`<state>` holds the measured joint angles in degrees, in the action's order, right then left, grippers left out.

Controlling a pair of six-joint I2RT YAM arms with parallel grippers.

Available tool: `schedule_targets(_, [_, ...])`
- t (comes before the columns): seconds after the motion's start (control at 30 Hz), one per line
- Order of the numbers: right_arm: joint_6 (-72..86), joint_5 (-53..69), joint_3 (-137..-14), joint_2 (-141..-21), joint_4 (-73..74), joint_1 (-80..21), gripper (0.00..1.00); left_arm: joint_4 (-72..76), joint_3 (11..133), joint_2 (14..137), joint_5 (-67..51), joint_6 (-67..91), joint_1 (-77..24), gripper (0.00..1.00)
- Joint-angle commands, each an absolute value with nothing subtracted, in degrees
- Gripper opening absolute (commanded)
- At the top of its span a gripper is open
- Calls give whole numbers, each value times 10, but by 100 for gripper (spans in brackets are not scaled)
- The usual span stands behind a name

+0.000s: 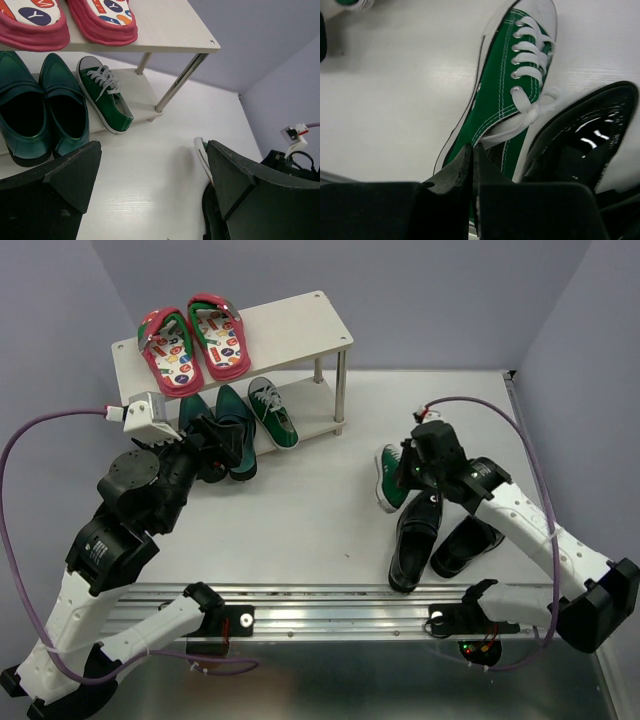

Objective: Place and organize the shoes onto the shoe shelf

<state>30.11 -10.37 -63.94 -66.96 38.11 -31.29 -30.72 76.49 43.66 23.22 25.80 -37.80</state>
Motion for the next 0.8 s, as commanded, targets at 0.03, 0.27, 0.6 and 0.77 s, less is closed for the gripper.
schedule_targets(0.03, [320,-169,-697,-709,362,-444,1,-291,780,432,248,249,-379,97])
schedule_targets(0.27, [296,-181,-744,-850,330,-554,1,-298,773,418,252,257,-379,97])
schedule_targets(0.6, [436,-209,-645,-905,274,-602,23,-302,765,417,249,256,-379,97])
schedule_targets(0.77, [503,-245,-598,-882,265,-608,63,-293,754,420,238,254,-379,97])
